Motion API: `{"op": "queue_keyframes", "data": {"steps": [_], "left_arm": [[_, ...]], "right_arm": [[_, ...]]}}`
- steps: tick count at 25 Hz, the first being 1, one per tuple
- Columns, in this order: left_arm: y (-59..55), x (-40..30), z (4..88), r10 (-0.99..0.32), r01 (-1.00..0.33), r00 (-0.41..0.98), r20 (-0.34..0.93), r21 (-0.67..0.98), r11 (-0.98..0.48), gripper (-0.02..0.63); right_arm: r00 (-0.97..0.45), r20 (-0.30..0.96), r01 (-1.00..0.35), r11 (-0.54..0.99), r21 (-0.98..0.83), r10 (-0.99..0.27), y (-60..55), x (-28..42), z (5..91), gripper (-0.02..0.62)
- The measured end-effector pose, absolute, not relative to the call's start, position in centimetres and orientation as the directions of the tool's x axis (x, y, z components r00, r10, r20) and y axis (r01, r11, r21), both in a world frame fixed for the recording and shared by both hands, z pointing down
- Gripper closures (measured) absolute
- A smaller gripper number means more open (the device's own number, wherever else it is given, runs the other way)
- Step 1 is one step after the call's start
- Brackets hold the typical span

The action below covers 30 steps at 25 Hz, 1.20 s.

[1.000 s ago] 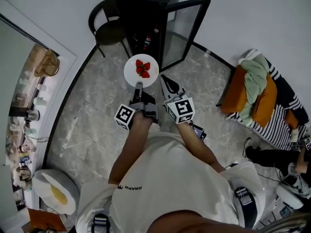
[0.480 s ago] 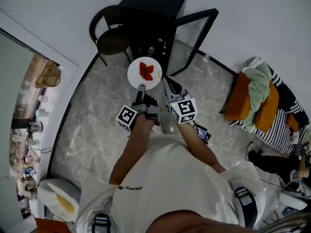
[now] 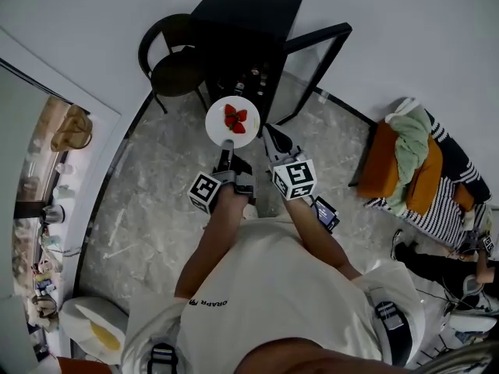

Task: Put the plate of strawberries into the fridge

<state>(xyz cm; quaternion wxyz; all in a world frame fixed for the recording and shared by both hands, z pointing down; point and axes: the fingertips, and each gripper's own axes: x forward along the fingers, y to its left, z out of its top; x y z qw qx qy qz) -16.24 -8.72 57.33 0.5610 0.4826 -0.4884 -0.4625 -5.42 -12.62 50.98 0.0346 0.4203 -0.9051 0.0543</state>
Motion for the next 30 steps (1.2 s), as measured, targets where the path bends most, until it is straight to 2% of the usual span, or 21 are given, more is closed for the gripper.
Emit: {"op": "queue_keyframes", "data": {"steps": [13,30], "left_arm": [[-10.5,-16.1,58.0,-0.992,0.037,0.077,0.103,0.994,0.107,0.595],[-25.0,-15.9,58.2,-0.993,0.017,-0.019,0.115,0.993,0.115,0.595]], "right_arm": [[-0.659,0.098,-0.752,0.655,-0.074,-0.746,-14.5,-5.4,51.5,0.584],[-0.73,0.068,-0.683,0.724,-0.093,-0.68,-29.3,-5.1,50.8,0.584]]}}
